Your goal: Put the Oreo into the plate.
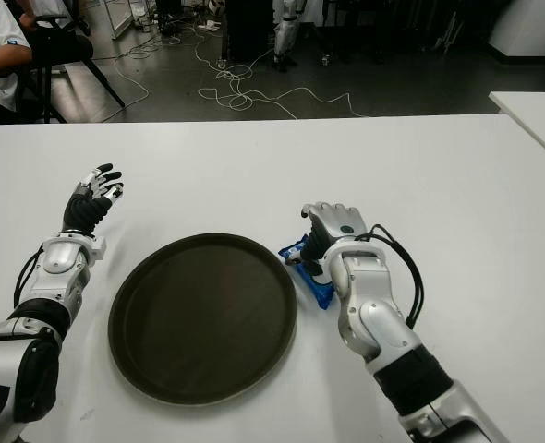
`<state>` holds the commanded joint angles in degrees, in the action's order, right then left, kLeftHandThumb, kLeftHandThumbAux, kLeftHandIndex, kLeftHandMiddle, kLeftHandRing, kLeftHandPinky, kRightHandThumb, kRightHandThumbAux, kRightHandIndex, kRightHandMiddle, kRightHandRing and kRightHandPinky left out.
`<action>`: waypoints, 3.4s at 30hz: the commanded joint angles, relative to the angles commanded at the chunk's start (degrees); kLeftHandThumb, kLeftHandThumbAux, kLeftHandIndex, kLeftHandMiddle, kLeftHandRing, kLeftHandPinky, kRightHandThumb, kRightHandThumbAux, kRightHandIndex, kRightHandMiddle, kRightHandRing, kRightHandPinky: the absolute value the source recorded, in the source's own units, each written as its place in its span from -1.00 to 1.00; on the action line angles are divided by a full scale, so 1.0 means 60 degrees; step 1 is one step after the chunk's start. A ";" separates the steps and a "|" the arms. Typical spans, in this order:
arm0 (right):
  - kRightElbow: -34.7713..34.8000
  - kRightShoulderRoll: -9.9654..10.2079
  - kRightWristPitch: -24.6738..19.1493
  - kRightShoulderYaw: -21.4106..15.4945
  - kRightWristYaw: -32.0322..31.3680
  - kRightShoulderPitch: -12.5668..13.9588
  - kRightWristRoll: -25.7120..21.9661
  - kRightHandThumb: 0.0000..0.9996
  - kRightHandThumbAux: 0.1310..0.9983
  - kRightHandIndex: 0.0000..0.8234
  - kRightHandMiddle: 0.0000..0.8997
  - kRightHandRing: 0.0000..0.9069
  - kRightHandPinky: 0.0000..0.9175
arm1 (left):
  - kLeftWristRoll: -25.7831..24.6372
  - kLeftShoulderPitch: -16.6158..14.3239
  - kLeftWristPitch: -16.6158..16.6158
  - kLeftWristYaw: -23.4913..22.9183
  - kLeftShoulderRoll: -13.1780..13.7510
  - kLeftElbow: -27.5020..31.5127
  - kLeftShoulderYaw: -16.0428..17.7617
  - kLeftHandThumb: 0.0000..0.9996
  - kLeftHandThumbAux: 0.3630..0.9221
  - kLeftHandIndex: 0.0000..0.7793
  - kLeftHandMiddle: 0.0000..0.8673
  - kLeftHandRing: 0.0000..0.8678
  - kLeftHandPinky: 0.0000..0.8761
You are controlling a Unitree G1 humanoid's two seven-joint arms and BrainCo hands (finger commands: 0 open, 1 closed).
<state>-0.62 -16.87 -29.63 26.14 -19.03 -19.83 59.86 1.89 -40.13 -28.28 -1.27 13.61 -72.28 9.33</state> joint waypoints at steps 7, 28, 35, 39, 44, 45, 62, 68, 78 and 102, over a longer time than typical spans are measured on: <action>-0.0083 -0.0107 0.0130 0.0054 0.0154 -0.0014 0.0037 -1.00 0.14 -0.42 -0.44 -0.36 -0.31 | -0.0022 -0.0012 0.0022 -0.0006 0.0012 -0.0018 0.0014 -1.00 -0.02 -0.64 -0.57 -0.67 -0.76; 0.0331 -0.0020 0.0142 -0.0218 0.0438 0.0234 -0.0147 -1.00 0.18 -0.43 -0.45 -0.42 -0.43 | -0.0043 -0.0023 0.0076 0.0044 0.0011 -0.0009 0.0017 -1.00 0.10 -0.65 -0.59 -0.69 -0.79; 0.0339 0.0036 0.0077 -0.0242 0.0453 0.0283 -0.0105 -1.00 0.20 -0.41 -0.44 -0.42 -0.44 | -0.0003 -0.0029 0.0086 0.0188 0.0011 -0.0004 -0.0014 -1.00 0.09 -0.61 -0.56 -0.66 -0.76; 0.0202 0.0063 0.0099 -0.0260 0.0413 0.0249 -0.0158 -1.00 0.19 -0.42 -0.44 -0.42 -0.44 | 0.0009 -0.0017 0.0046 0.0184 0.0019 0.0006 -0.0035 -1.00 0.07 -0.60 -0.57 -0.67 -0.76; 0.0084 0.0026 0.0195 -0.0250 0.0318 0.0220 -0.0212 -1.00 0.17 -0.44 -0.45 -0.42 -0.41 | -0.0052 0.0000 -0.0032 0.0146 -0.0013 0.0027 0.0009 -1.00 0.10 -0.61 -0.58 -0.67 -0.76; 0.0002 0.0013 0.0245 -0.0249 0.0331 0.0203 -0.0241 -1.00 0.17 -0.44 -0.45 -0.42 -0.41 | -0.0062 0.0000 -0.0049 0.0144 -0.0023 0.0030 0.0017 -1.00 0.09 -0.59 -0.56 -0.66 -0.75; -0.0567 0.0053 0.0575 -0.0329 0.0711 0.0093 -0.0475 -1.00 0.14 -0.41 -0.43 -0.38 -0.34 | -0.0138 -0.0018 0.0056 0.0058 -0.0047 0.0015 0.0090 -0.95 0.11 -0.64 -0.58 -0.66 -0.74; -0.0677 0.0087 0.0600 -0.0317 0.0736 0.0060 -0.0523 -1.00 0.15 -0.42 -0.42 -0.35 -0.28 | -0.0102 -0.0003 -0.0016 0.0112 -0.0053 0.0030 0.0075 -0.97 0.11 -0.66 -0.58 -0.66 -0.75; -0.0830 0.0153 0.0545 -0.0249 0.0497 -0.0013 -0.0595 -1.00 0.12 -0.40 -0.43 -0.37 -0.32 | -0.0059 -0.0007 -0.0007 0.0188 -0.0053 0.0042 0.0038 -0.99 0.16 -0.59 -0.55 -0.65 -0.75; -0.3164 0.0410 0.0894 -0.0314 0.1144 -0.0876 -0.1277 -1.00 0.17 -0.42 -0.46 -0.40 -0.35 | -0.0063 -0.0034 0.0055 0.0137 -0.0057 0.0056 -0.0063 -0.99 0.06 -0.64 -0.60 -0.68 -0.77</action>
<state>-19.61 -14.42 -24.27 24.26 -12.17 -25.08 52.19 1.51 -40.33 -27.95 -0.45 13.27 -71.95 8.96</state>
